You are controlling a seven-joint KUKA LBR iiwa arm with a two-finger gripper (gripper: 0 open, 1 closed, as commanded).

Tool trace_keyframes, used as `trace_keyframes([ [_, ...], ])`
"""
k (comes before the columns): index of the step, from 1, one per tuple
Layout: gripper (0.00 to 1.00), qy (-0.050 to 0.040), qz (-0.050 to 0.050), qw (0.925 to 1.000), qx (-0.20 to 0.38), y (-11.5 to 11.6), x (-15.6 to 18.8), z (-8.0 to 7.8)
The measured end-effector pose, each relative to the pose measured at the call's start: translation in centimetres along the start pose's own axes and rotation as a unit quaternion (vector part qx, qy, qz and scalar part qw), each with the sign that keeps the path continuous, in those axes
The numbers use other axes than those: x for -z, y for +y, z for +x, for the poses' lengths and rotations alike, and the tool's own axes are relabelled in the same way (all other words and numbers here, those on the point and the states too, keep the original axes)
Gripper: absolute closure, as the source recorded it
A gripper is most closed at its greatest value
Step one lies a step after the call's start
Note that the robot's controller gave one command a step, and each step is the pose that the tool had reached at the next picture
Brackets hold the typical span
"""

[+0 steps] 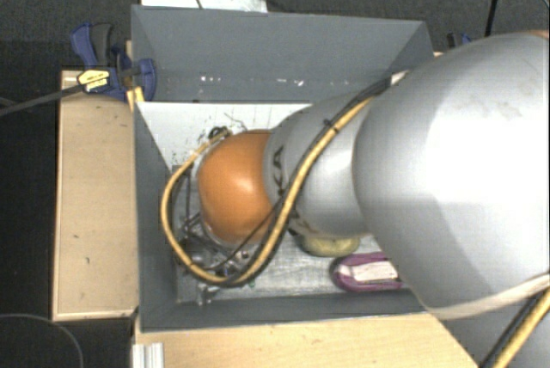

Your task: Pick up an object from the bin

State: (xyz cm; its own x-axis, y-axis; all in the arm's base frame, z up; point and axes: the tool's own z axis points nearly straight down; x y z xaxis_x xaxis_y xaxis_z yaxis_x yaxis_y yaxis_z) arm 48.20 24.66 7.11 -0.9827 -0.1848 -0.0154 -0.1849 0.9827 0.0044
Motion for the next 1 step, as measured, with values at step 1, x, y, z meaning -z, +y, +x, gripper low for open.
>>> trace_keyframes([
  [1, 1.0, 0.0054, 0.001, 1.0, -0.003, 0.02, 0.0, 0.31],
])
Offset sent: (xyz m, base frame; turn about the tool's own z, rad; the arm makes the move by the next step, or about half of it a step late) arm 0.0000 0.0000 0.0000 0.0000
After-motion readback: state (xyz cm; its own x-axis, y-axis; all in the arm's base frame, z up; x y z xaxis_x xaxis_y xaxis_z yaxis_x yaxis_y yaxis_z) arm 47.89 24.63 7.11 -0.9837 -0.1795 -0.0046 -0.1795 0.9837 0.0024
